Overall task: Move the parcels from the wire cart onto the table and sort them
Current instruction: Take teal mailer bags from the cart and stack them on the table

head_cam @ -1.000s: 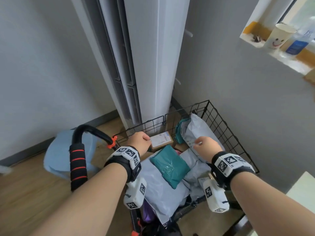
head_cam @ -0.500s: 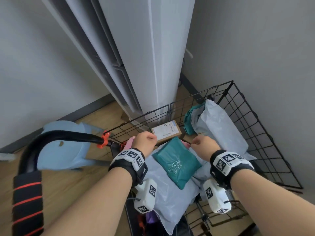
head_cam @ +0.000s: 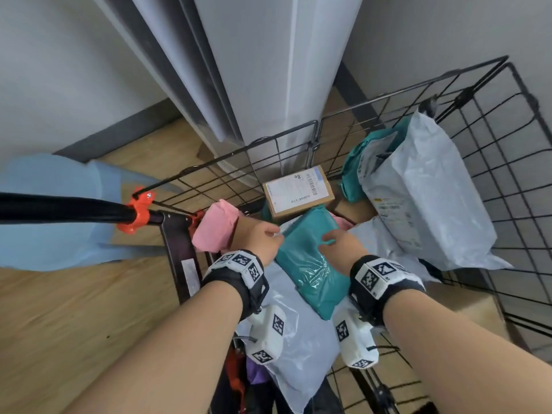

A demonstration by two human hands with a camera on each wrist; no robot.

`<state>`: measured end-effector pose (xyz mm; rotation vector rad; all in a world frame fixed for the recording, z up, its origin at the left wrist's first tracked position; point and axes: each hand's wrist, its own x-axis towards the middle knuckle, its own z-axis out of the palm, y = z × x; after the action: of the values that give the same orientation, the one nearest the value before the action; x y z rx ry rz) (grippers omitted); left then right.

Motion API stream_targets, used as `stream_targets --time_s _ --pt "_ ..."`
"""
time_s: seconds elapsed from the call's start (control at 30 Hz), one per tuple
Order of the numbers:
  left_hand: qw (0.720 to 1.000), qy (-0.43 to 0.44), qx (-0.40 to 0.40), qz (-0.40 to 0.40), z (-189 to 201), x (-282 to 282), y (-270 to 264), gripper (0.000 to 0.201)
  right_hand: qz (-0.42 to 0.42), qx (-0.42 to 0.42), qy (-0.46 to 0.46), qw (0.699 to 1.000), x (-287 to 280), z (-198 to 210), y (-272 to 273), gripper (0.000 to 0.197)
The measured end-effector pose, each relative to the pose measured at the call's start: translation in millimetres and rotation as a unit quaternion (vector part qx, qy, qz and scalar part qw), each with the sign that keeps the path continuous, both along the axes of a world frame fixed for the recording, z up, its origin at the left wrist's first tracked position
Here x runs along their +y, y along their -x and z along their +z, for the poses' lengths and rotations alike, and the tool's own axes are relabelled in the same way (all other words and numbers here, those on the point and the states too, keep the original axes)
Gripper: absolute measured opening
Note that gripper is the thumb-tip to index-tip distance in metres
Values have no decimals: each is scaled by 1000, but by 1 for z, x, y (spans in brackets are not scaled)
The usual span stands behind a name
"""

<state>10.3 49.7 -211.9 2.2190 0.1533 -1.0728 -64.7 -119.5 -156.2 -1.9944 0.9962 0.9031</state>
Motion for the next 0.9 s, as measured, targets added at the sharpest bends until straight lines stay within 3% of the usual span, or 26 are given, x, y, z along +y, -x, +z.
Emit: stream_targets --time_s 0.03,0.13,0.23,0.43,0.57,0.7,0.9 --pt "1000 -6 -1 -6 -2 -2 2 39 -4 5 -6 1000 2 -8 3 36" --pt "999 -10 28 -28 20 -14 4 16 -4 15 -22 1000 7 -24 12 41" --pt "999 7 33 -13 15 -17 9 38 0 6 -14 1000 9 -34 19 44" --pt "999 -11 45 -20 9 -22 15 54 -2 -9 -9 1000 8 -40 24 43" --pt "999 -13 41 -24 13 -24 14 47 -6 -13 -10 1000 5 -38 24 42" --pt "998 5 54 -43 20 -25 17 18 -8 -16 -8 1000 5 -29 28 45" --pt "999 7 32 -37 53 -30 21 38 -9 -27 -15 999 3 -1 43 59"
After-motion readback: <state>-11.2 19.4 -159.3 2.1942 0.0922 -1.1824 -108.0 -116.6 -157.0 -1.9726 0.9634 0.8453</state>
